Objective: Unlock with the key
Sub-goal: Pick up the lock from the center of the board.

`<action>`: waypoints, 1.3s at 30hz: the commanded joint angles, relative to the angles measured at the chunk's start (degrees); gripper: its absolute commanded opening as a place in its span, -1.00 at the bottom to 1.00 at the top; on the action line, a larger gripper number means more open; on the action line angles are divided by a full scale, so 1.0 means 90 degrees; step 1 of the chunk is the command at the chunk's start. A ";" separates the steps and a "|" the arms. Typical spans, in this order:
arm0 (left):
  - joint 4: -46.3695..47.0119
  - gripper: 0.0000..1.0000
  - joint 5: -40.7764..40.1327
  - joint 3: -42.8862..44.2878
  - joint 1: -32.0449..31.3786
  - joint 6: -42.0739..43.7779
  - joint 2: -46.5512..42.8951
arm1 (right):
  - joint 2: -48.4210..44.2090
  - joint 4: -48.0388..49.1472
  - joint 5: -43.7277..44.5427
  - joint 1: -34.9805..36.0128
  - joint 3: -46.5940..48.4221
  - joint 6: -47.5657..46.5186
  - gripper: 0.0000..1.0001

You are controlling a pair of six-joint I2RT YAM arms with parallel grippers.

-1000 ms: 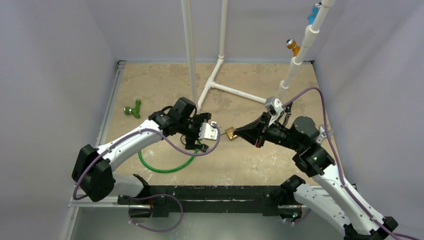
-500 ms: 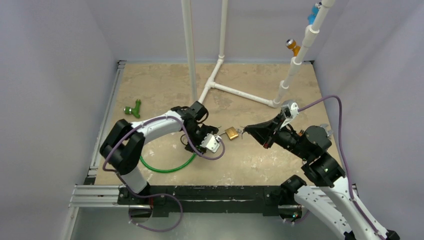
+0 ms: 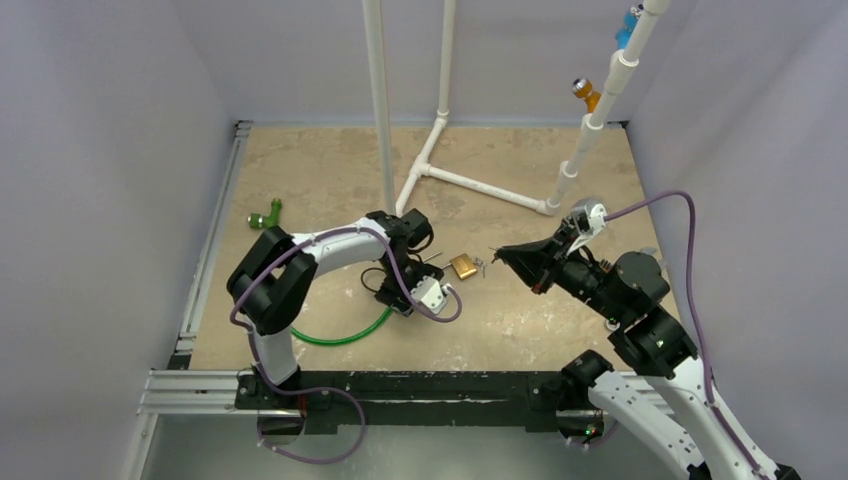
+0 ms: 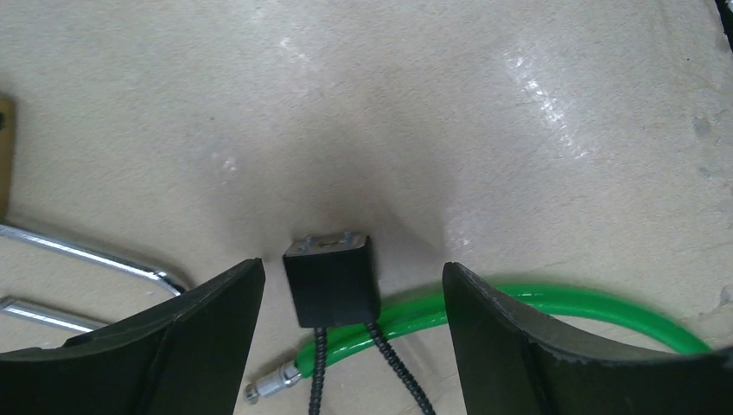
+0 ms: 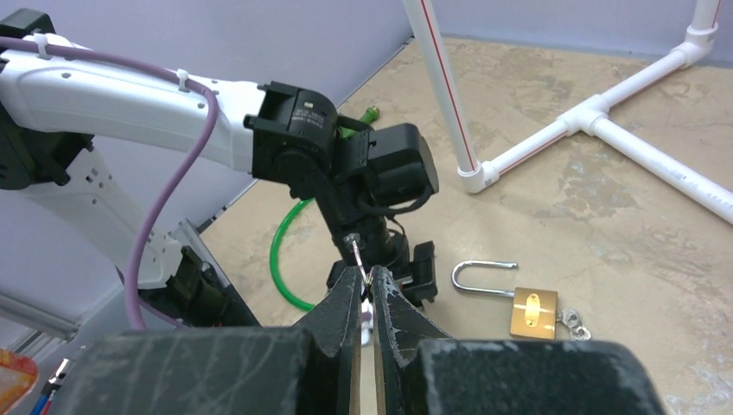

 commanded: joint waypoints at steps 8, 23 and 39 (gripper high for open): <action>0.0675 0.28 -0.0833 -0.0204 -0.0354 -0.0541 0.0002 | -0.0041 -0.0098 0.0228 -0.0011 0.0469 -0.0067 -1.00; 0.1043 -0.75 -0.1413 -0.0470 -0.0505 -0.0979 -0.0131 | -0.0052 -0.0150 0.0252 -0.0015 0.0529 -0.0139 -1.00; 0.0914 -1.00 -0.0618 0.1422 -0.0288 -0.2588 -0.4197 | 0.0844 0.0725 -0.0192 -0.0022 0.1042 -0.0215 -1.00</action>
